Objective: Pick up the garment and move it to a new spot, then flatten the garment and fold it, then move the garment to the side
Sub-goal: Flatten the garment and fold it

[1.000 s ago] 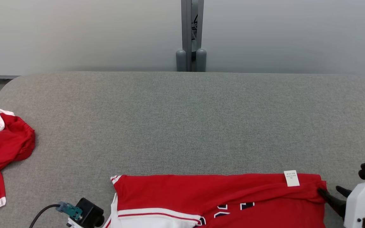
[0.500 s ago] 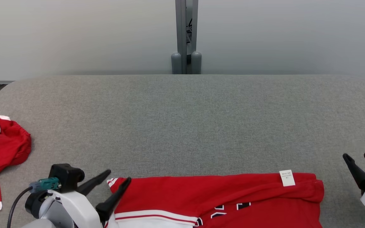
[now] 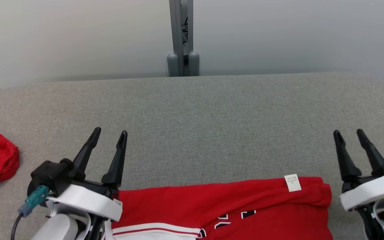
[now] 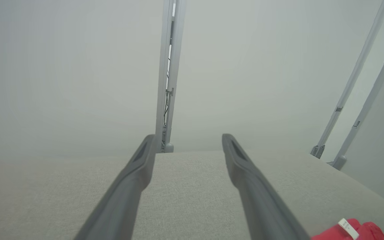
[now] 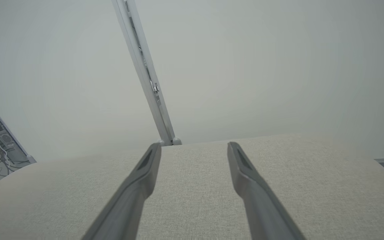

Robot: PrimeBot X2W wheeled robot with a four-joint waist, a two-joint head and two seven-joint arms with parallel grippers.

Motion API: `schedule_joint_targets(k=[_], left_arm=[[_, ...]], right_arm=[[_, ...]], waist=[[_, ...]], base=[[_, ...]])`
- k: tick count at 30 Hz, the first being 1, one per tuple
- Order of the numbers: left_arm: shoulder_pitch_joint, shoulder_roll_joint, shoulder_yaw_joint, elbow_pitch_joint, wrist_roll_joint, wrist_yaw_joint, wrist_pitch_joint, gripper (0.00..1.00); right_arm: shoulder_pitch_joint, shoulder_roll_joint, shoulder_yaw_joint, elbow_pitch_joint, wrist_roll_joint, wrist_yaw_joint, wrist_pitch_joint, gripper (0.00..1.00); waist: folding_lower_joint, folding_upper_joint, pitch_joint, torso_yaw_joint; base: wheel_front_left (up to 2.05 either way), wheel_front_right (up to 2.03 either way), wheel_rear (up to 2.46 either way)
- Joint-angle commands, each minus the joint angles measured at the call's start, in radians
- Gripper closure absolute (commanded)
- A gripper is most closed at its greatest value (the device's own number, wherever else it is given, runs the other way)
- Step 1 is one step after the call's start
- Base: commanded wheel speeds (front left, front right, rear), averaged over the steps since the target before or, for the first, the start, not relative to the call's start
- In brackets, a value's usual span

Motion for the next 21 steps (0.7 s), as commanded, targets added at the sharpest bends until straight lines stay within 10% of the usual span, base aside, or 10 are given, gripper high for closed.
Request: schedule_joint_targets(k=[1, 11, 21], left_arm=[[0.027, -0.025, 0.041, 0.003, 0.048, -0.015, -0.004, 0.00], [0.211, -0.282, 0.354, 0.093, 0.354, -0.166, -0.004, 0.00], [0.244, -0.389, 0.515, 0.158, 0.470, -0.283, -0.004, 0.00]], right_arm=[[0.028, 0.016, -0.011, -0.020, -0.039, 0.000, -0.001, 0.00], [0.140, 0.135, -0.082, -0.094, -0.181, 0.000, -0.002, 0.00], [0.164, 0.165, -0.092, -0.079, -0.185, 0.000, -0.002, 0.00]], waist=[[0.0000, 0.0000, 0.001, -0.002], [0.0000, 0.0000, -0.008, -0.014], [0.0000, 0.0000, -0.004, -0.015]], base=[[0.00, 0.00, 0.00], [0.00, 0.00, 0.00], [0.00, 0.00, 0.00]])
